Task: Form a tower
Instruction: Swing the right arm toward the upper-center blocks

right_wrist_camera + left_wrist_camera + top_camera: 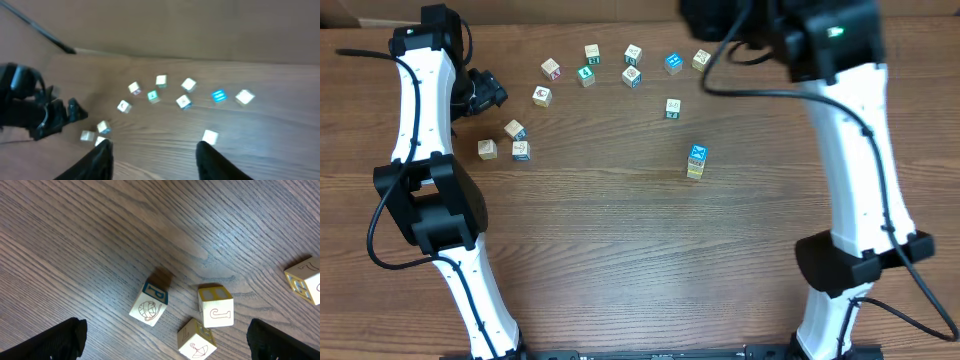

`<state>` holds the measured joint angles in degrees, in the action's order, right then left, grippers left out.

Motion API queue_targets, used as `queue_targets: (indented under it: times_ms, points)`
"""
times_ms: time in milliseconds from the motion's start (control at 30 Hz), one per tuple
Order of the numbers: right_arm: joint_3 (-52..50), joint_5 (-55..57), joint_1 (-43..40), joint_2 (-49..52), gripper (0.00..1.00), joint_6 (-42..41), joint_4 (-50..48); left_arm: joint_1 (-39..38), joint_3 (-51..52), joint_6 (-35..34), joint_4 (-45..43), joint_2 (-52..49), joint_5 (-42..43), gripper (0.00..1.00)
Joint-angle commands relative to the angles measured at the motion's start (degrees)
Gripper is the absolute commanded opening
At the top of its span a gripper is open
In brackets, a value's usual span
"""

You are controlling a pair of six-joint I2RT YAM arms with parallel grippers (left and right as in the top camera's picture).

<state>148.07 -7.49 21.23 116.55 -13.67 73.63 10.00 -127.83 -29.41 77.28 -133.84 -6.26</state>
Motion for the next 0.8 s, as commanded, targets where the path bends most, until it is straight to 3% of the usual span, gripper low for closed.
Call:
queue_targets:
  times_ms: [0,333,633,767]
  points:
    - [-1.1,3.0,2.8,2.6,0.61,0.0,-0.4,-0.3,-1.2,1.3,0.0,-0.7,-0.3,1.00]
    - [-6.7,6.8,6.5,10.2,0.80,0.0,-2.4,-0.3,-1.2,1.3,0.0,-0.7,-0.3,0.99]
    - [-6.7,10.0,4.9,18.6,0.83,-0.2,-2.4,-0.3,-1.2,1.3,0.0,-0.7,-0.3,0.99]
    - [-6.7,14.0,4.1,21.9,0.84,-5.1,-2.4,-0.3,-1.2,1.3,0.0,-0.7,-0.3,1.00]
